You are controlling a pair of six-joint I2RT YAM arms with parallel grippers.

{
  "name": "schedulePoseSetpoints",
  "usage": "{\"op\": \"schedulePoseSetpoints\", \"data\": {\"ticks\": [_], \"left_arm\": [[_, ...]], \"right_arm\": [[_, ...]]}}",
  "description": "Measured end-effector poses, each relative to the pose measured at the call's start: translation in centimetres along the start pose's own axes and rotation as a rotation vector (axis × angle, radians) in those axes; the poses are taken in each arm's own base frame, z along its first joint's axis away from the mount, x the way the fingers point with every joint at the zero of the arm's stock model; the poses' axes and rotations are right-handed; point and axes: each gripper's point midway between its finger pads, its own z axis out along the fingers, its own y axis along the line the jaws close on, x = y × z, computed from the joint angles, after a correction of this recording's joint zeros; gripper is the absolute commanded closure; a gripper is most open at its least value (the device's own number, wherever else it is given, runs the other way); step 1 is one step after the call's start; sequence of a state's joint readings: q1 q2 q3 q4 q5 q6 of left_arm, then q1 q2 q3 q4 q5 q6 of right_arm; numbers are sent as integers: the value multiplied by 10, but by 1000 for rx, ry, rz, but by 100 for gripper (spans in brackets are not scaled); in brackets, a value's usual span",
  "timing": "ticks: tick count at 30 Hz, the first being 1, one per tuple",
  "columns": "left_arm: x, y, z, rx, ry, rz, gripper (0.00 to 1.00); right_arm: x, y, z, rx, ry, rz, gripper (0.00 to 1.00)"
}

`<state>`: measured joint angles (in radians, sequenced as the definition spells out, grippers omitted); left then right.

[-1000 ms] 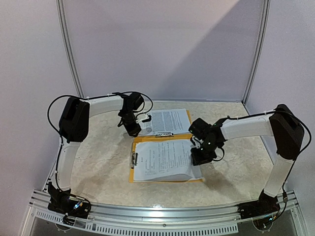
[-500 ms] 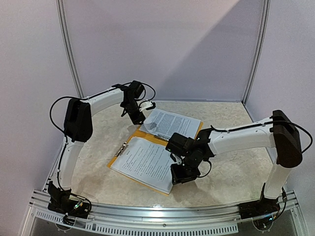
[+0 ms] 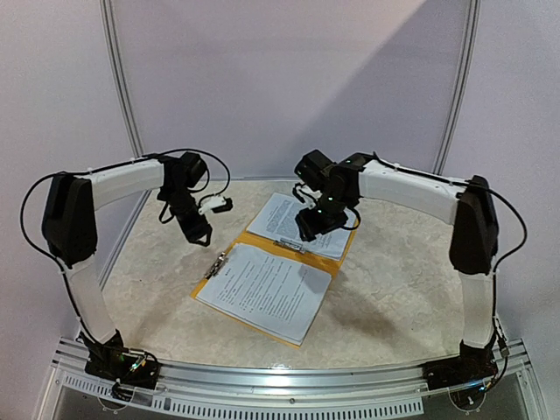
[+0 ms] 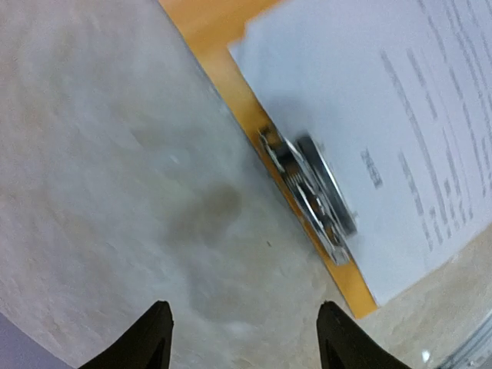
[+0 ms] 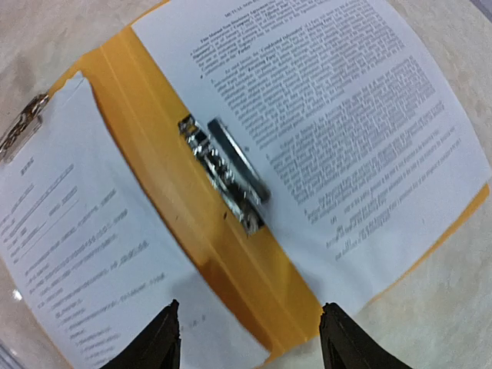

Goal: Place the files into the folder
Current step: Rotate the folder with files at the center of the board.

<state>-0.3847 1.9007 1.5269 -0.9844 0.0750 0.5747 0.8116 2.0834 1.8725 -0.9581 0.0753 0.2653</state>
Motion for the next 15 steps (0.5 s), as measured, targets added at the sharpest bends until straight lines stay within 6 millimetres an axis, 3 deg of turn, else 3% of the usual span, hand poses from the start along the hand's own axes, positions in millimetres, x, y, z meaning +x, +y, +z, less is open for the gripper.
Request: {"op": "schedulePoseSetpoints", "data": {"ticks": [3,8,12,15], "left_arm": [[53,-34,17,90,123,24,35],[117,-83,24,222,261,40,36],[144,-107,25,293,308,31,38],[157,-122,28,338,341,25,38]], "right_arm": [[-26,2,39,4,-14,-78,36],[-34,9,98,1,6,-175,32],[-29,10,129,-7,23,-199,36],[-39,9,129,-1,-11,-203,46]]}}
